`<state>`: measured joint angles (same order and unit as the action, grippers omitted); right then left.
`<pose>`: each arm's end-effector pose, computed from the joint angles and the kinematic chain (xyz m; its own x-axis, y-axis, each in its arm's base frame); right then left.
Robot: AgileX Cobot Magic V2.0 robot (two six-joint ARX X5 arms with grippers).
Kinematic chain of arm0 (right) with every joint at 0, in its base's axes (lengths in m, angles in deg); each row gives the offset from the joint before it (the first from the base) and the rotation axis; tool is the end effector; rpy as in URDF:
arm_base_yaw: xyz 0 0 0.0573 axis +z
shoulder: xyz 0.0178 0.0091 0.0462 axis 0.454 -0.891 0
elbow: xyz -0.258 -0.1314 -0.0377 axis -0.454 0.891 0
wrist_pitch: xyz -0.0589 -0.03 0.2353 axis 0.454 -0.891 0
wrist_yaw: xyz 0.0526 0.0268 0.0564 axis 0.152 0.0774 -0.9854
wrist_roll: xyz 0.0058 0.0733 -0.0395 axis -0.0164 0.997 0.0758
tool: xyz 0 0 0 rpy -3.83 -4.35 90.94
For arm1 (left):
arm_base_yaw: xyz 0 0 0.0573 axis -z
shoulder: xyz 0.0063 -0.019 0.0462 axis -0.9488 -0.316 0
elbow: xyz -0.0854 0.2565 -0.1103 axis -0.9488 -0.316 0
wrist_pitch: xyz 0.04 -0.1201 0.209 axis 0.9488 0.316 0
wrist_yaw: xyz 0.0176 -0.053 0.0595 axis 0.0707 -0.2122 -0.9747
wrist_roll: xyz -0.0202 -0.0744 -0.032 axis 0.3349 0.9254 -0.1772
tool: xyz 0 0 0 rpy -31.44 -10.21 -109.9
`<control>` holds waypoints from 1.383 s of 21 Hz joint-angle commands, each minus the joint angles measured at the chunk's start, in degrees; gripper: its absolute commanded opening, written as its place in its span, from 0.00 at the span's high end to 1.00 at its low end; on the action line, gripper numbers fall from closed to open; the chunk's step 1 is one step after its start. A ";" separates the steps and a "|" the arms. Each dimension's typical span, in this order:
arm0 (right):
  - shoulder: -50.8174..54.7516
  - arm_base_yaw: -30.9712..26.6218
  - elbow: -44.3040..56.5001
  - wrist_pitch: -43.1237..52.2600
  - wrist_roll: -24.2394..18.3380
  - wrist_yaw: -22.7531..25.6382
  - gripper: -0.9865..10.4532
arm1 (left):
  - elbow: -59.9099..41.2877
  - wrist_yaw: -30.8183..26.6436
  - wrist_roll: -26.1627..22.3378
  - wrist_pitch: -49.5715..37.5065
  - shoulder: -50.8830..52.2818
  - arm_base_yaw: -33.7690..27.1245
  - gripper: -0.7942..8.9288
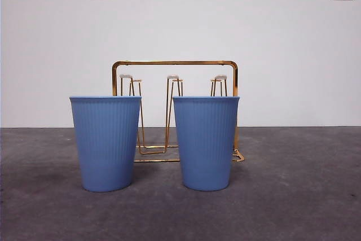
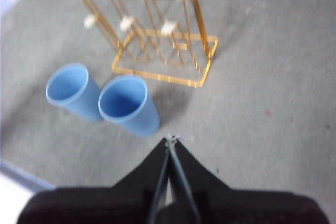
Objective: Pick up cup 1,put cup 1 in the cup rack,pick up cup 2,put cup 2 in the cup rack
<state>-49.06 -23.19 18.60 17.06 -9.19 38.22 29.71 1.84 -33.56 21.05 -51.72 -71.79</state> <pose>0.0913 0.0362 0.3625 0.6542 0.4732 -0.5901 -0.4307 0.8743 0.2237 0.0671 -0.0442 0.3325 0.6702 -0.6329 -0.3877 0.4926 0.7700 -0.4055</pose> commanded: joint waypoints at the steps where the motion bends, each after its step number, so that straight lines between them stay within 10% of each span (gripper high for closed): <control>1: -1.86 -0.02 -1.97 -3.52 -4.83 -0.17 0.92 | 2.08 0.17 -4.39 2.19 -1.38 0.72 0.92; 10: -4.00 0.00 -2.97 -5.09 -5.03 -4.04 0.91 | 4.35 0.24 -5.62 4.68 -4.94 3.65 0.88; 14: -4.28 0.00 -2.99 -3.74 -4.46 -5.18 0.57 | 4.35 3.87 -3.26 3.98 -5.86 3.65 0.25; 16: -5.11 0.00 -3.04 -2.95 -2.67 -7.13 0.36 | 4.35 7.65 -2.86 2.60 -6.51 3.69 0.24; 24: -14.27 4.15 -3.21 2.27 0.85 -13.46 0.37 | 4.35 19.65 0.68 -3.82 -10.14 6.49 0.24; 29: -26.08 13.94 -3.28 12.17 7.82 -3.02 0.37 | 4.35 21.20 2.34 -5.88 -12.35 9.25 0.24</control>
<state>-74.55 -9.72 15.47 29.13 -3.40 34.66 34.04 22.56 -31.81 15.71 -64.31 -62.67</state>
